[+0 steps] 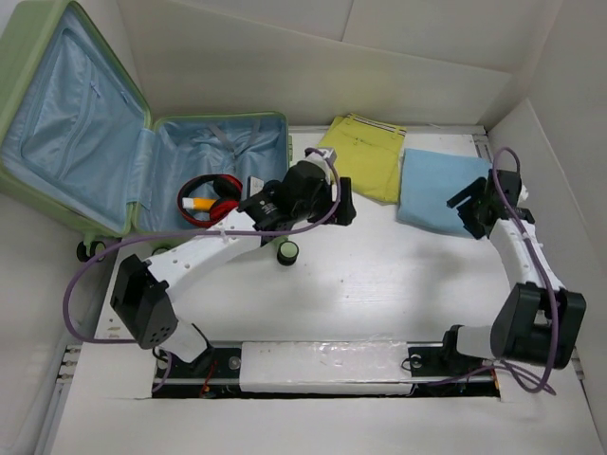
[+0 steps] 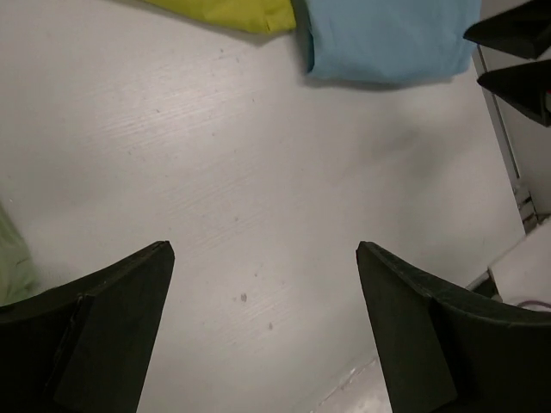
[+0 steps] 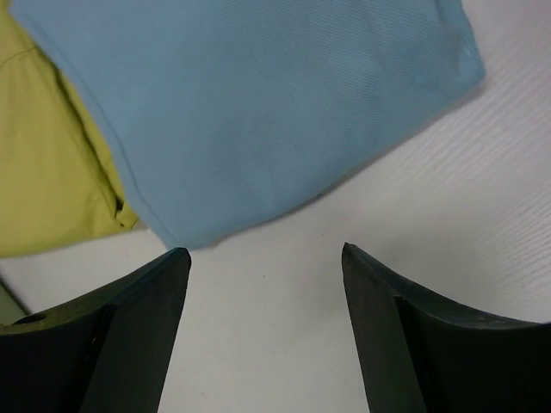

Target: Pack the luggage

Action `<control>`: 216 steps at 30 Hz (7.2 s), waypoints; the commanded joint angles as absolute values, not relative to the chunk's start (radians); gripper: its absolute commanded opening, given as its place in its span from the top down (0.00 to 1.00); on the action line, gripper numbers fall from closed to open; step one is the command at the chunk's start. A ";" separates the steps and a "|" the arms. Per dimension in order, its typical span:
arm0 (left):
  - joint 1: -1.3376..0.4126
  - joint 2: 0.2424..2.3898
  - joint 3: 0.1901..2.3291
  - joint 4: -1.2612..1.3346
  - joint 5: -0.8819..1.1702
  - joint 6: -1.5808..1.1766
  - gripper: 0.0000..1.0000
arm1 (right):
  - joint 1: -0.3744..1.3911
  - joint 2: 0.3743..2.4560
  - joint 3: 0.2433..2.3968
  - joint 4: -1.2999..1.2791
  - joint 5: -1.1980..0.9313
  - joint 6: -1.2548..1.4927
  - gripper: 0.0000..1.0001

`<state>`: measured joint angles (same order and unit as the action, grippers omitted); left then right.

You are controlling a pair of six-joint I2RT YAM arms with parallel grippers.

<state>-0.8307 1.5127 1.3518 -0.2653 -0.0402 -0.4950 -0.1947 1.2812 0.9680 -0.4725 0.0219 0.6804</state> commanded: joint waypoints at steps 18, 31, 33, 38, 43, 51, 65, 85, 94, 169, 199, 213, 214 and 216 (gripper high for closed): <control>-0.831 1.302 1.152 -0.202 0.152 -0.480 0.16 | 0.028 1.411 0.813 -0.133 0.245 1.512 0.25; -0.831 1.347 1.127 -0.178 0.212 -0.460 0.15 | 0.064 1.554 0.910 -0.264 0.308 1.519 0.33; -0.831 1.347 1.137 -0.178 0.212 -0.460 0.15 | 0.064 1.574 0.919 -0.264 0.308 1.506 0.34; -0.831 1.356 1.137 -0.189 0.192 -0.471 0.15 | 0.064 1.606 0.942 -0.253 0.299 1.487 0.46; -0.831 1.367 1.137 -0.179 0.201 -0.480 0.15 | 0.055 1.655 0.963 -0.262 0.270 1.477 0.69; -0.831 1.422 1.193 -0.199 0.192 -0.480 0.15 | 0.089 1.600 0.867 -0.232 0.238 1.454 1.00; -0.831 1.502 1.259 -0.238 0.152 -0.512 0.15 | 0.408 1.404 0.671 -0.202 0.184 1.485 0.96; -0.900 1.762 1.282 -0.049 0.134 -0.879 0.10 | 0.334 0.815 0.848 -0.661 0.345 0.888 0.27; -0.946 2.020 1.379 -0.005 0.114 -1.139 0.05 | 0.334 0.689 0.930 -0.805 0.186 0.669 0.27; -0.965 2.057 1.509 -0.268 -0.253 -1.158 1.00 | 0.472 0.551 1.129 -0.911 0.159 0.385 0.27; 0.136 1.741 1.664 -0.288 0.144 -0.514 1.00 | 0.472 0.643 1.178 -0.867 0.221 0.367 0.27; 0.233 1.708 1.691 -0.382 0.049 -0.551 0.40 | 0.472 0.652 1.129 -0.867 0.221 0.367 0.26; 0.212 1.671 1.672 -0.361 0.049 -0.573 0.36 | 0.472 0.652 1.129 -0.867 0.221 0.367 0.26; 0.097 1.567 1.618 -0.269 0.038 -0.584 0.23 | 0.472 0.661 1.129 -0.867 0.221 0.367 0.24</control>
